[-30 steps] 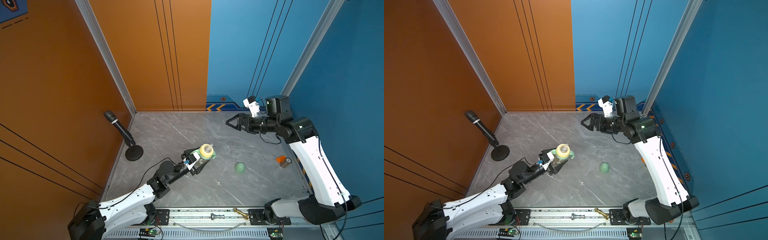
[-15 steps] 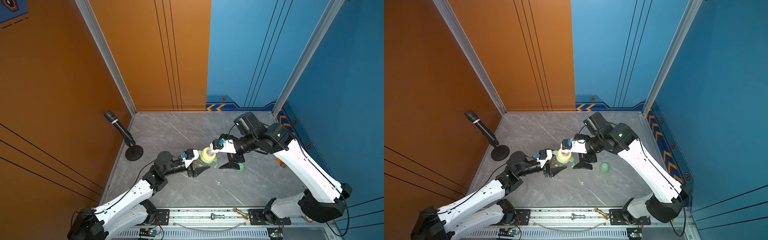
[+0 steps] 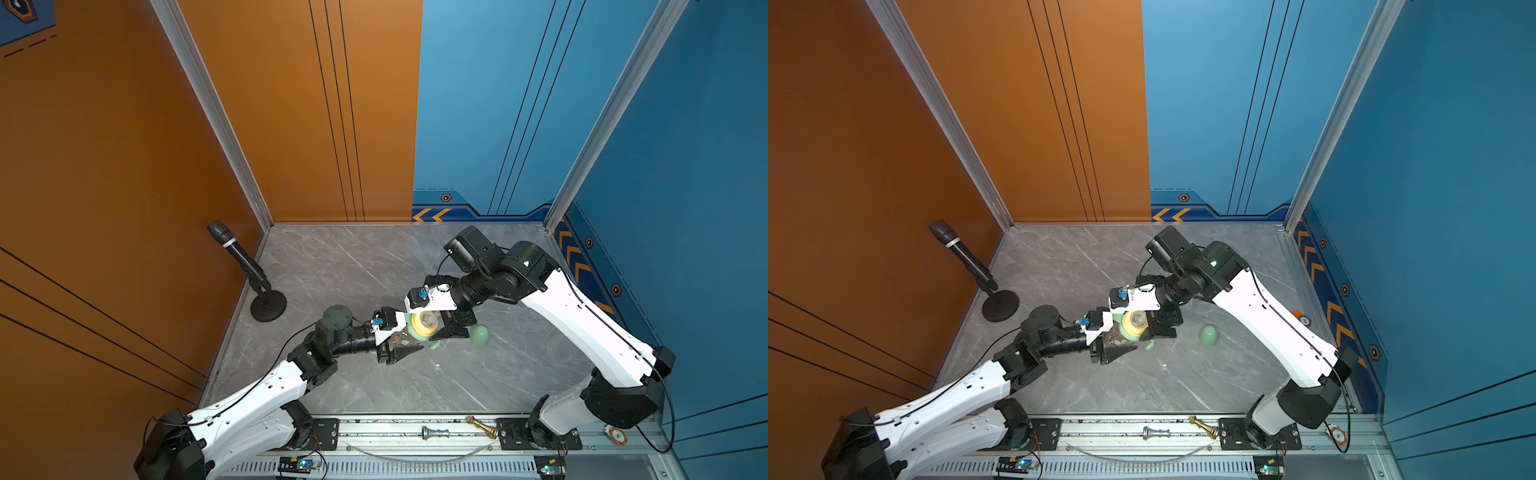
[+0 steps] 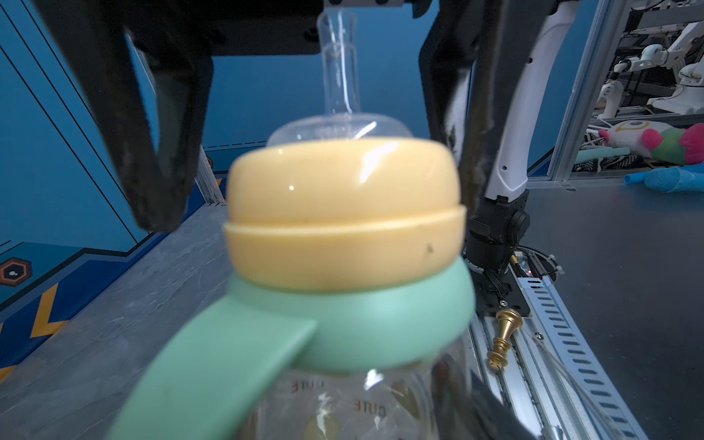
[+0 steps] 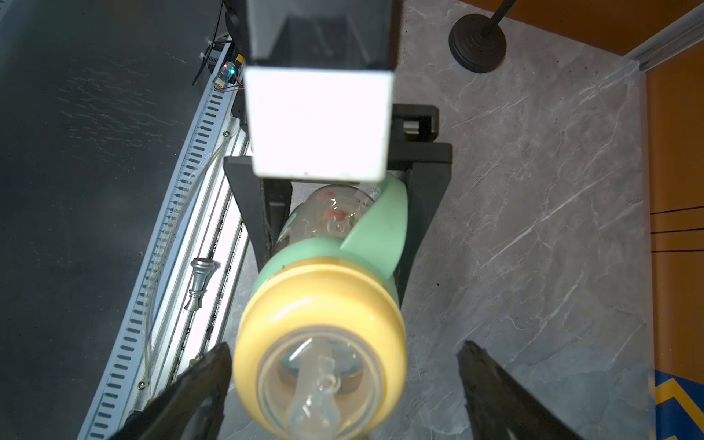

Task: Assemble the baby bottles
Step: Screw the nipple onto the baby bottle.

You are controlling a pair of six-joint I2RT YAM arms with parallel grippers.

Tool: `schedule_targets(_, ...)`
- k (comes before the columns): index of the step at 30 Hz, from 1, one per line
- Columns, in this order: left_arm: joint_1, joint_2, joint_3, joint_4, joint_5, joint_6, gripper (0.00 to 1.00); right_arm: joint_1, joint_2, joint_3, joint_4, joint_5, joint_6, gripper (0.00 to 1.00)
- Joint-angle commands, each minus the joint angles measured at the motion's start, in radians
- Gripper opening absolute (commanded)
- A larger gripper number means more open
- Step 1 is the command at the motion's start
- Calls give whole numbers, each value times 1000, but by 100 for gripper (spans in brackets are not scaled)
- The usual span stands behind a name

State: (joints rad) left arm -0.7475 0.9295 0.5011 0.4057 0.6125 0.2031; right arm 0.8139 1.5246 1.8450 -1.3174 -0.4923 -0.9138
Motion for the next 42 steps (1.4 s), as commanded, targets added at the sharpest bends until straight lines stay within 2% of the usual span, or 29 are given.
schedule_targets(1,-6,-1,40,3,-26,24,11,8,-6,26,-36,3,12,83)
schedule_targets(4,-5,1,42,1,-33,25,11,9,-4,24,-35,-8,19,73)
schedule_targets(11,2,11,55,2,-33,15,11,23,6,11,-17,4,35,63)
schedule_targets(14,1,15,59,-1,-40,18,11,19,12,8,4,-3,74,59)
schedule_targets(16,4,9,59,1,-71,31,10,16,16,5,18,23,111,51)
schedule_targets(19,8,18,73,12,-133,49,10,-6,18,3,48,-1,208,44)
schedule_targets(20,6,24,81,13,-165,69,10,-8,21,2,67,3,267,43)
schedule_targets(21,-6,33,83,34,-246,101,10,-10,33,4,108,45,385,43)
schedule_targets(23,-42,57,58,152,-462,174,10,-25,92,42,156,140,660,46)
schedule_targets(24,-62,86,48,231,-590,218,10,-35,155,111,134,230,859,47)
schedule_targets(25,-73,120,43,293,-673,273,10,-62,241,241,42,263,993,37)
schedule_targets(26,-80,152,38,351,-728,315,9,-94,313,346,-31,254,1105,33)
schedule_targets(27,-85,186,34,421,-771,350,9,-138,366,417,-80,257,1250,39)
schedule_targets(29,-96,234,34,493,-795,400,9,-174,392,439,-57,229,1405,30)
schedule_targets(30,-108,252,41,499,-803,427,9,-174,388,444,-17,232,1470,38)
schedule_targets(31,-116,264,46,498,-801,444,9,-171,385,451,12,224,1495,36)
schedule_targets(32,-126,274,48,499,-797,460,9,-177,390,475,22,196,1518,39)
schedule_targets(33,-131,278,47,501,-796,463,9,-189,394,495,23,189,1550,51)
schedule_targets(35,-134,275,35,500,-789,461,9,-205,393,511,24,168,1564,53)
schedule_targets(37,-133,267,23,501,-799,444,8,-232,383,509,28,130,1585,66)
schedule_targets(40,-115,255,4,491,-760,401,8,-287,318,515,39,147,1564,73)
schedule_targets(42,-71,224,7,428,-667,306,9,-342,269,515,52,132,1480,80)
